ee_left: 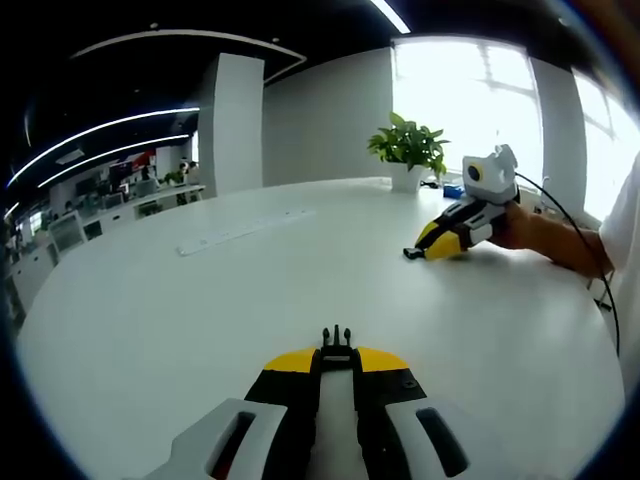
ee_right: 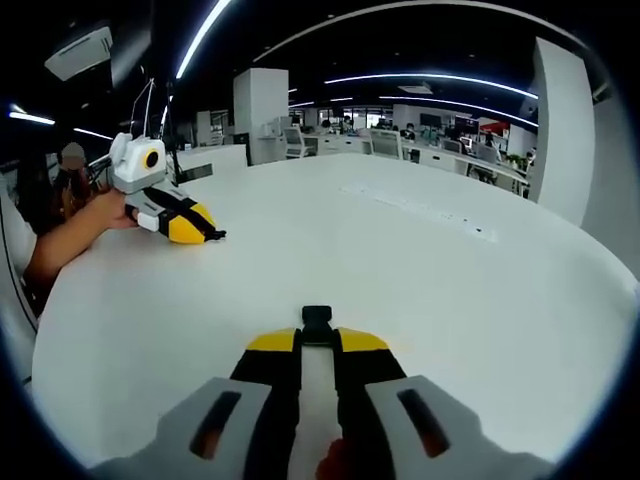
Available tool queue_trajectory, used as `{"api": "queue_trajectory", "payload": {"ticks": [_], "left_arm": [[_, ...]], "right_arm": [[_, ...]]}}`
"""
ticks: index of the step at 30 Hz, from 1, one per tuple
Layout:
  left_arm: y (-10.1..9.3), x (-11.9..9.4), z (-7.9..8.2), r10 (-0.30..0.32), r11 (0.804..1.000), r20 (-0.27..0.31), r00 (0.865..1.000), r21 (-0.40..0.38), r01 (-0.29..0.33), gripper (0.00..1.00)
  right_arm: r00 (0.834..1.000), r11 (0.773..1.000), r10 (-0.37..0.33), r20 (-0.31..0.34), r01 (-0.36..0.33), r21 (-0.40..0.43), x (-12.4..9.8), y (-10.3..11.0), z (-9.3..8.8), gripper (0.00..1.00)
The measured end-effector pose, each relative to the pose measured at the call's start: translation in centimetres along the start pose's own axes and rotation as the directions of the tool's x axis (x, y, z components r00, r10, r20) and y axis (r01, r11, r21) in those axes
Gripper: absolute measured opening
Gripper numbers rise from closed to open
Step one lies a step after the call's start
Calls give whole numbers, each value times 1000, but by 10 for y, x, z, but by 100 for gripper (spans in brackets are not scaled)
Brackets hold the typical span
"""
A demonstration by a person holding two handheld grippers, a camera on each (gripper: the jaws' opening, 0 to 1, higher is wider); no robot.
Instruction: Snap the two parts of the plastic buckle together until the buckle closes and remains connected.
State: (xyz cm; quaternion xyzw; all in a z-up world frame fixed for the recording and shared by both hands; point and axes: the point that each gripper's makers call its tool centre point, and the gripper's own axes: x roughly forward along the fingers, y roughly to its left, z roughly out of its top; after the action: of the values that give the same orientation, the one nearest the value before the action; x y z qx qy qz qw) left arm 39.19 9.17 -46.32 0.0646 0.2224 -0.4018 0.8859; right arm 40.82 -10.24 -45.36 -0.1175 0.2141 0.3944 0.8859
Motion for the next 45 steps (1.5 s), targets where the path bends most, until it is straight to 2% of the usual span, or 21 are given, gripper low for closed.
{"api": "queue_trajectory", "payload": {"ticks": [18,23,34,45], "left_arm": [[-5,-1,0,-11,1000,-7,1000,12,12,12],[-12,-3,4,-54,998,15,998,15,54,12],[-21,-3,5,-87,995,15,996,44,86,12],[-41,-5,3,-143,985,-5,990,99,143,12]], "right_arm": [[1000,1000,26,10,-26,-3,-4,6,0,13],[999,1000,30,17,-30,1,-6,3,0,13],[998,998,52,21,-52,-20,-13,12,-3,13],[995,994,99,21,-98,-47,-19,32,-4,13]]}}
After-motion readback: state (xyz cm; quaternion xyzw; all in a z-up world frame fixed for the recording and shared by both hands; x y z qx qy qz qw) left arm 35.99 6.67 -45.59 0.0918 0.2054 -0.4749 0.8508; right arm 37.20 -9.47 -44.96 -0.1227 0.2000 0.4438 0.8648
